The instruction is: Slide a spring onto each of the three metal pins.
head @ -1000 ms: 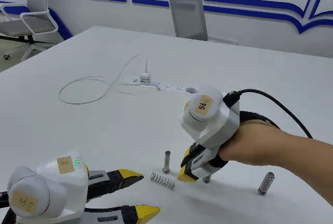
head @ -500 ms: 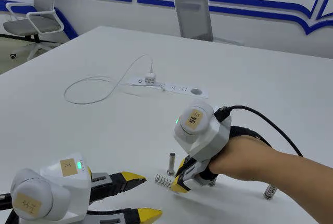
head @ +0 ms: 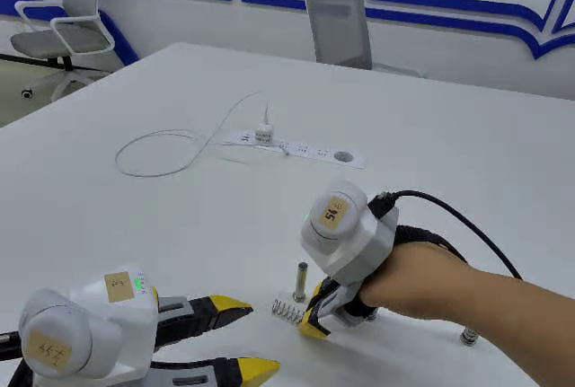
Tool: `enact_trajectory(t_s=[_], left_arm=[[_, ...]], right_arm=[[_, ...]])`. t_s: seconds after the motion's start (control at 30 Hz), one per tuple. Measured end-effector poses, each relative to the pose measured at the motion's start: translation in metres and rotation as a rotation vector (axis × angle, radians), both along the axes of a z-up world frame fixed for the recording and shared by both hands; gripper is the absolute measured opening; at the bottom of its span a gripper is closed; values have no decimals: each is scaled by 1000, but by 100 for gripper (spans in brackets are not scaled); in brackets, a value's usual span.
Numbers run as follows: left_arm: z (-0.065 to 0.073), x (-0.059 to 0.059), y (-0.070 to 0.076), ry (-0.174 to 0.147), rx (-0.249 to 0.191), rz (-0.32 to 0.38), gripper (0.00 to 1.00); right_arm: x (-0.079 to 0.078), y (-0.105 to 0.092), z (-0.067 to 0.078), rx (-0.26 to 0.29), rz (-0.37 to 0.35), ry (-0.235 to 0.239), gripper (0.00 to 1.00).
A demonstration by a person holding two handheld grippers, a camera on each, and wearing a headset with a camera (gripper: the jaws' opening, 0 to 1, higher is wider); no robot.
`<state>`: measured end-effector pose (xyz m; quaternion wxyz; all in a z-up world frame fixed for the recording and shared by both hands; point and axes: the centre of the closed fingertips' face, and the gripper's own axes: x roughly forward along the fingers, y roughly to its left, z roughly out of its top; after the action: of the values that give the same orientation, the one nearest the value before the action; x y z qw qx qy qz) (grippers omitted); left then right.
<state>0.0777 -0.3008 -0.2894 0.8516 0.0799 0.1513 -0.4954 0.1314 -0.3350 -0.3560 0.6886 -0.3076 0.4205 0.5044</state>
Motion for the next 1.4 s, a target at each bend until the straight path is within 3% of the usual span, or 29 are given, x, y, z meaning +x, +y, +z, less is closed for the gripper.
enact_trajectory(t_s=[0.43, 0.9, 1.4], left_arm=[[-1, 1, -1, -1, 7, -5, 40], [1, -2, -19, -11, 17, -55, 39], [5, -8, -35, -26, 24, -129, 35]], right_arm=[[-7, -7, 2, 0, 15, 7, 12], [-31, -25, 32, -6, 87, -31, 12], [-63, -24, 59, 4, 207, -61, 12]])
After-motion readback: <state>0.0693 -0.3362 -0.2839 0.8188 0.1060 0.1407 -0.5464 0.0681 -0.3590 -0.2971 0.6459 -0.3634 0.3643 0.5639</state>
